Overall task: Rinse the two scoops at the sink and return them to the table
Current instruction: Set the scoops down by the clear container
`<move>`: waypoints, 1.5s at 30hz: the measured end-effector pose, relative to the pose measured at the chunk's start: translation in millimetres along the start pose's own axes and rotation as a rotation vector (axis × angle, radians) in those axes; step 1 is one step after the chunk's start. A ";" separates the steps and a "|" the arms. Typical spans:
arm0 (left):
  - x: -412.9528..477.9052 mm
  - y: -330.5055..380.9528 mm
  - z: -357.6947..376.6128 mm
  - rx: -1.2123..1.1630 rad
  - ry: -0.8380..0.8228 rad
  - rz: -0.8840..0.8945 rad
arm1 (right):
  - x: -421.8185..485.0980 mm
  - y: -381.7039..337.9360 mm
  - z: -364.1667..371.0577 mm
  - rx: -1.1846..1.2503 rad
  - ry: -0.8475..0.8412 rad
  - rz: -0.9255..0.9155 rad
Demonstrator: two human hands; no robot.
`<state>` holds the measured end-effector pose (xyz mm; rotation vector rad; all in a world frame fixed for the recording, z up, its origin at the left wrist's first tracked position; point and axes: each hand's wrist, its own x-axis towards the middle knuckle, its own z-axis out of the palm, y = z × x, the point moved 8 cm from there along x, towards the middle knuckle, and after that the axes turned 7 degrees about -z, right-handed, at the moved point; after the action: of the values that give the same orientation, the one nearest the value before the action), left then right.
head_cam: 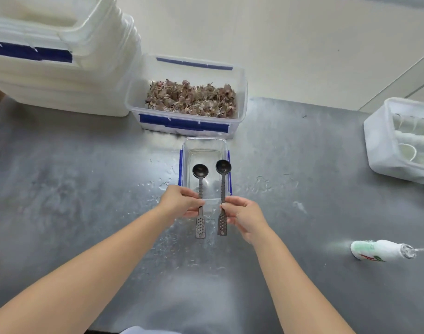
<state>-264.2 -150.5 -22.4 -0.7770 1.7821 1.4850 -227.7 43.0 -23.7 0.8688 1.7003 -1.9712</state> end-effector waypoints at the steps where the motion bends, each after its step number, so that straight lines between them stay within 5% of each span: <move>1: 3.4 2.5 -0.9 -0.004 0.022 -0.005 | 6.7 -3.9 0.3 -0.016 0.004 -0.009; 21: 63.4 65.0 -3.5 0.344 0.240 -0.010 | 82.5 -59.8 33.0 -0.686 0.062 -0.123; 31: 66.0 76.1 0.0 0.568 0.332 0.125 | 78.2 -71.6 47.2 -1.065 0.134 -0.410; 45: 30.2 67.7 -15.0 0.580 0.359 0.304 | 37.1 -78.3 17.2 -1.014 0.283 -0.498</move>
<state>-337.9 -154.4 -5.9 -0.5033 2.5302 0.9392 -309.5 44.2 9.8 0.3492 2.8453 -0.9111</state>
